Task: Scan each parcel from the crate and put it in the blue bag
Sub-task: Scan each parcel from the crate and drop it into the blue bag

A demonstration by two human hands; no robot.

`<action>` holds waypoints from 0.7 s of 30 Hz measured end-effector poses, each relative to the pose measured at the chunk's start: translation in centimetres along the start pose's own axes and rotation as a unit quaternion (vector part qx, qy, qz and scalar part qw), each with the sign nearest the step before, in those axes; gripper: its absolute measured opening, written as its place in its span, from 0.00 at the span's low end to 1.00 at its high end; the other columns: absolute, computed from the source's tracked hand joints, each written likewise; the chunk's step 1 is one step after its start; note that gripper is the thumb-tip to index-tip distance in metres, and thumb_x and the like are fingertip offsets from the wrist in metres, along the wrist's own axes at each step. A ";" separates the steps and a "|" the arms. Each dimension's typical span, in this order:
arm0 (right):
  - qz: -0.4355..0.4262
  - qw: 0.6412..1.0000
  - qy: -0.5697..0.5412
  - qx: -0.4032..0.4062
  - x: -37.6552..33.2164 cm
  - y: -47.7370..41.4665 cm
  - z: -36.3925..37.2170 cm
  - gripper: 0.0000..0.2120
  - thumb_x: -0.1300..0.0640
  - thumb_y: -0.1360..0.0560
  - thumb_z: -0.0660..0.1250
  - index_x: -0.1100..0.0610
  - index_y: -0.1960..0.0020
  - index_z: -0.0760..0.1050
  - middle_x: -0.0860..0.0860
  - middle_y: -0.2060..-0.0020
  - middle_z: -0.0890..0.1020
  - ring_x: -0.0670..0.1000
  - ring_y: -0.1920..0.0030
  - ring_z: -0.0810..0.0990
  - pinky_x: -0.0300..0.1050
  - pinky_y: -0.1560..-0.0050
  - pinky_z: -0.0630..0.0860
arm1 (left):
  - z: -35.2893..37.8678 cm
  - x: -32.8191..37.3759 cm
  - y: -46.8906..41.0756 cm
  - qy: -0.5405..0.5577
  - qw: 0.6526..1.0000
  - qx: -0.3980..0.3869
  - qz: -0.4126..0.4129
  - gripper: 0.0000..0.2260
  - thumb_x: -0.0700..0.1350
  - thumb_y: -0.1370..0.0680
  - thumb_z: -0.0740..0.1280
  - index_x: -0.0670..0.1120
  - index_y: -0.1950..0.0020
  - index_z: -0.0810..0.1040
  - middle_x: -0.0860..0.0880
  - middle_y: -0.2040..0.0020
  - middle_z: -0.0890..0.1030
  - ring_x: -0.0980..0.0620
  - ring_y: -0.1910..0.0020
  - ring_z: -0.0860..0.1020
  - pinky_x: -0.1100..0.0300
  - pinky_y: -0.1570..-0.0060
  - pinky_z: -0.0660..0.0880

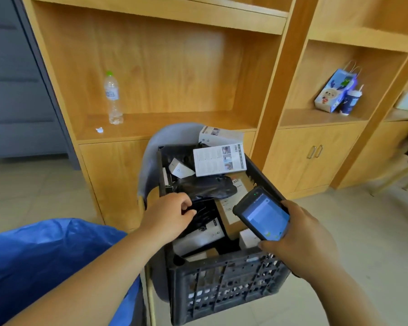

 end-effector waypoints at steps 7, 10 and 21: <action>0.026 0.999 0.026 0.025 1.9 -5.7 1.5 0.33 0.42 0.42 0.74 0.48 0.41 0.66 0.45 0.55 0.75 0.51 0.55 0.74 0.46 0.59 0.72 | 7.0 -0.2 -9.4 -0.161 0.982 -0.102 -0.009 0.29 0.57 0.24 0.67 0.48 0.28 0.62 0.46 0.32 0.64 0.43 0.33 0.64 0.52 0.38 0.70; 0.029 0.999 0.033 0.019 2.5 -7.2 2.5 0.34 0.41 0.42 0.74 0.47 0.40 0.65 0.43 0.56 0.73 0.49 0.56 0.73 0.45 0.59 0.71 | 9.2 -1.2 -12.1 -0.238 0.961 -0.136 -0.019 0.32 0.56 0.24 0.68 0.47 0.27 0.58 0.43 0.31 0.61 0.39 0.33 0.62 0.48 0.39 0.69; 0.031 0.998 0.050 0.014 3.1 -7.9 3.7 0.39 0.36 0.42 0.73 0.44 0.37 0.61 0.40 0.54 0.71 0.44 0.56 0.70 0.41 0.59 0.71 | 10.2 -1.6 -15.0 -0.335 0.936 -0.104 0.040 0.15 0.41 0.22 0.62 0.44 0.36 0.65 0.43 0.40 0.71 0.42 0.43 0.73 0.51 0.51 0.72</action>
Point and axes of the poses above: each hand's wrist, its own y-axis away from the middle knuckle, its own z-axis out of the palm, x = y × z, the point moved 3 cm from there along -y, towards the middle knuckle
